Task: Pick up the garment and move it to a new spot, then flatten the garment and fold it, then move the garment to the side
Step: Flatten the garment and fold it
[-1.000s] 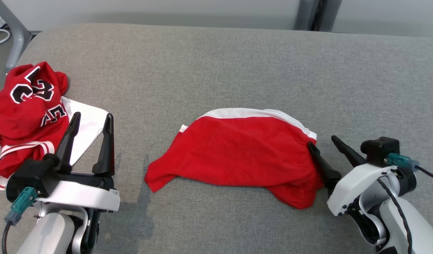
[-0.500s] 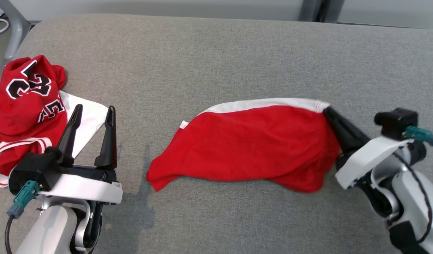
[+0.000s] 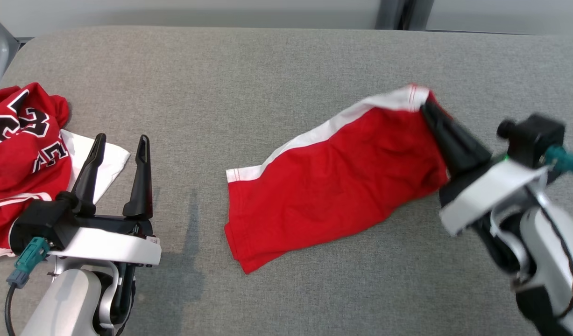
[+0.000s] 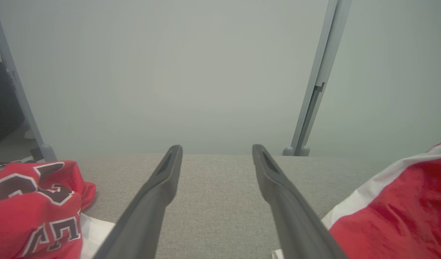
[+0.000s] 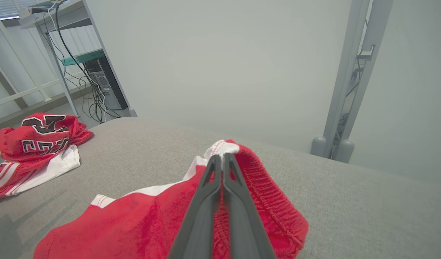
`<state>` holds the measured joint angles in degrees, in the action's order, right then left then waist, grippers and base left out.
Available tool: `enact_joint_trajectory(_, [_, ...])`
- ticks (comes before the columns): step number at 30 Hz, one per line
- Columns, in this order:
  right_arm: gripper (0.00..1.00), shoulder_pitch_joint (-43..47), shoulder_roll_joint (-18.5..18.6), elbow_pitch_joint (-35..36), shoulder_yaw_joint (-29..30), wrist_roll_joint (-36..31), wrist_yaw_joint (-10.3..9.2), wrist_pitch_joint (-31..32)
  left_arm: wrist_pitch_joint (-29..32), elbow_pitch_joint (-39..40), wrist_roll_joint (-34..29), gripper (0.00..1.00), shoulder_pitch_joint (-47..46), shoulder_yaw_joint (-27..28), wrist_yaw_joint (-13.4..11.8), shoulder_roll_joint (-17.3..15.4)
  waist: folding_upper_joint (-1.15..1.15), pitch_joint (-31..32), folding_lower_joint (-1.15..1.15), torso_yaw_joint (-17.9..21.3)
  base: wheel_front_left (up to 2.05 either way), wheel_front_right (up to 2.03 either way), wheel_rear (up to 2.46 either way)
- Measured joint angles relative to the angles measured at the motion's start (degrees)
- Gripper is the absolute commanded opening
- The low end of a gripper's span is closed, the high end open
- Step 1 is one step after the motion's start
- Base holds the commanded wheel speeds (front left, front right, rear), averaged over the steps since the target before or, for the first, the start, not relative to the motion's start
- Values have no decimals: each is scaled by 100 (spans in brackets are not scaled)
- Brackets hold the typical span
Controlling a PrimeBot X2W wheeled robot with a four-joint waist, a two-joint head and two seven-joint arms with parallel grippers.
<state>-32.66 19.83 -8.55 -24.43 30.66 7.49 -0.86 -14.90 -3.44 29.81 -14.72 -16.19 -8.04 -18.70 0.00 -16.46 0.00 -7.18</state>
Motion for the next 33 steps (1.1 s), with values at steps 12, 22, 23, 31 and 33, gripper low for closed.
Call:
enact_joint_trajectory(12, [0, 2338, -323, 428, 764, -208, -1, 207, -1, -76, -14, 100, 120, 70, 92, 21, 0, 65, 0, 210, 0, 0, 0])
enact_joint_trajectory(22, [0, 2313, -386, -211, 903, -29, -1, -226, 10, -148, 2, 100, 281, 57, 41, 0, 0, 209, 0, 239, 0, 0, 0])
enact_joint_trajectory(23, [11, 2285, -388, -319, 861, -10, -1, -276, 23, -147, 3, 100, 286, 59, 40, -1, 0, 222, 0, 225, 0, 0, 0])
enact_joint_trajectory(31, [100, 2287, -476, -713, 775, 125, 0, -759, 35, -137, 99, 100, 444, 116, -43, -37, 0, 390, 0, 199, 0, 0, 0])
enact_joint_trajectory(33, [100, 2393, -482, -647, 794, 112, 0, -893, 48, -116, 104, 100, 546, 133, -88, -45, 0, 446, 0, 211, 0, 0, 0])
